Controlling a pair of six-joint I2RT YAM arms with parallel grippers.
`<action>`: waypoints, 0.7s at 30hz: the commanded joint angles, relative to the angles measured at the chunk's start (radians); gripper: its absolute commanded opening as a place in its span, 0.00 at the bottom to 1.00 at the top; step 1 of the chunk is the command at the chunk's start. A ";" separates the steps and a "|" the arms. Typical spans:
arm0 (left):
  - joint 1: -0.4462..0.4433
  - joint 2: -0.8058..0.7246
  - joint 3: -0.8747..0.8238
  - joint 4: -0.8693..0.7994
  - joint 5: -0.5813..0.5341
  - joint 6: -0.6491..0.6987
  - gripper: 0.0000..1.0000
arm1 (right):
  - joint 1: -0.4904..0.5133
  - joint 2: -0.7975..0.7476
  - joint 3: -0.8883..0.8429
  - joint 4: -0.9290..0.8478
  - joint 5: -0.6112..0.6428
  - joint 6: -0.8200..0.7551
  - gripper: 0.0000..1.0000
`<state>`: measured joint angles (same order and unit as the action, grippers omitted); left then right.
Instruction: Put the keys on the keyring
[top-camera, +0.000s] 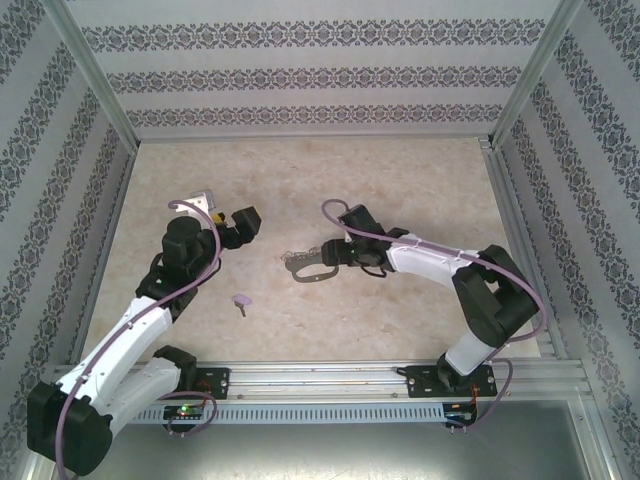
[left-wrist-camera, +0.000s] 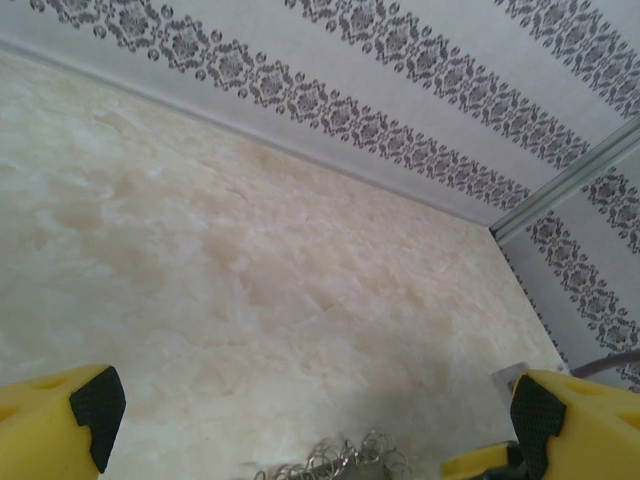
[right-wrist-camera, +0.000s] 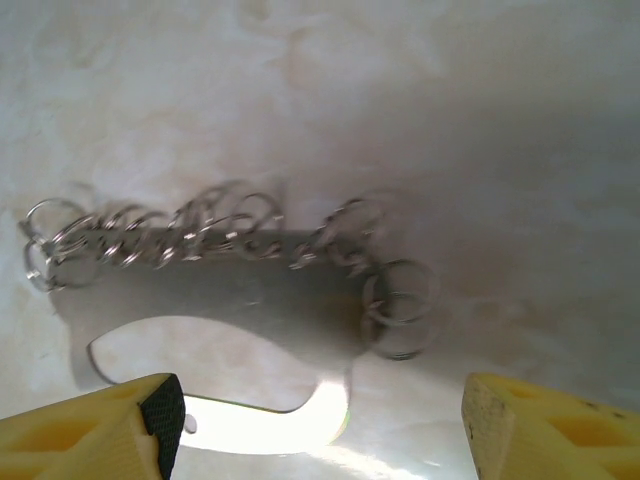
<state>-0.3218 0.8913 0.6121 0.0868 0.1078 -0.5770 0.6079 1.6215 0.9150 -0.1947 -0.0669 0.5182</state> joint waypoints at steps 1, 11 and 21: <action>-0.011 0.018 0.000 -0.030 0.044 -0.008 1.00 | -0.033 -0.061 -0.054 0.032 0.021 -0.014 0.75; -0.124 0.165 -0.015 -0.010 0.033 -0.034 1.00 | -0.075 -0.241 -0.152 0.052 0.228 0.002 0.98; -0.196 0.274 -0.040 0.087 -0.036 -0.077 1.00 | -0.070 -0.207 -0.130 0.105 -0.064 -0.058 0.91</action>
<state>-0.5060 1.1713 0.5789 0.1127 0.1188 -0.6334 0.4961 1.3827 0.7753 -0.1135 -0.0372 0.4911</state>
